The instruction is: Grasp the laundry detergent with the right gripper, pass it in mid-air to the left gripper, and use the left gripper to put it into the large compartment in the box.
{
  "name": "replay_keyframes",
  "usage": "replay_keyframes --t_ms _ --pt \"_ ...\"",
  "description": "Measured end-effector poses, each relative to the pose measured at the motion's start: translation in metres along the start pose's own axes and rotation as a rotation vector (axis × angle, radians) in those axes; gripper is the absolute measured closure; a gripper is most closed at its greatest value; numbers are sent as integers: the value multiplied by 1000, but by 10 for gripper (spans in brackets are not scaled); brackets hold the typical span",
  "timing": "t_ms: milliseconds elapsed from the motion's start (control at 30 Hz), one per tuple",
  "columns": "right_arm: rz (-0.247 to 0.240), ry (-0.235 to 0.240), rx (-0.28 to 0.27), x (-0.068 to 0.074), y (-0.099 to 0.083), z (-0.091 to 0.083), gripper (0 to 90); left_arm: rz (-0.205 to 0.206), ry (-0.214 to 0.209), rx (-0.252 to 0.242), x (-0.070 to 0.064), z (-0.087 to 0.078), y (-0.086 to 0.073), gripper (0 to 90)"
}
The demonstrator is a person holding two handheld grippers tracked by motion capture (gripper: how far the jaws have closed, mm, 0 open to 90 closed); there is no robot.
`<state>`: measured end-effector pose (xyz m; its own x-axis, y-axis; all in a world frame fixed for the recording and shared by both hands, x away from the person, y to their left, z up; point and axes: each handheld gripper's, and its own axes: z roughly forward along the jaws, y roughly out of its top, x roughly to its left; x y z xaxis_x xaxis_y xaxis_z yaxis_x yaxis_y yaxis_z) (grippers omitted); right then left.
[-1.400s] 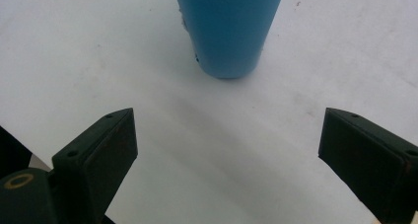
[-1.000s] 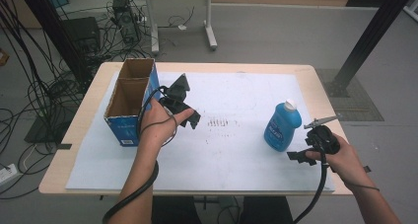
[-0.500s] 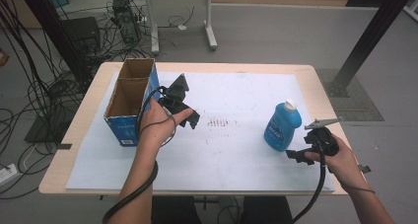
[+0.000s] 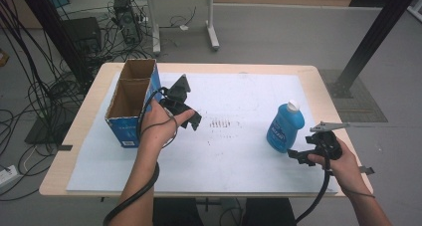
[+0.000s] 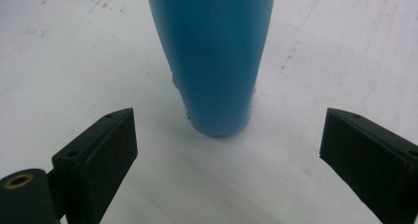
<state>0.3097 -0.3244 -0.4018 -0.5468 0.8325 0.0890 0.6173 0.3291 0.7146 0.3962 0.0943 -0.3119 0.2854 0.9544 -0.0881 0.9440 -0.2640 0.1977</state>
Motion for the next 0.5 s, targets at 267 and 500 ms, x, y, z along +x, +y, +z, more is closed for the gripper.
replay_keyframes --t_ms 267,500 --pt "-11 -40 -42 2 -3 -1 56 -3 4 -2 1 -1 0 94" --pt "-5 -30 -78 4 -6 2 50 -1 3 -5 0 -1 -2 94"
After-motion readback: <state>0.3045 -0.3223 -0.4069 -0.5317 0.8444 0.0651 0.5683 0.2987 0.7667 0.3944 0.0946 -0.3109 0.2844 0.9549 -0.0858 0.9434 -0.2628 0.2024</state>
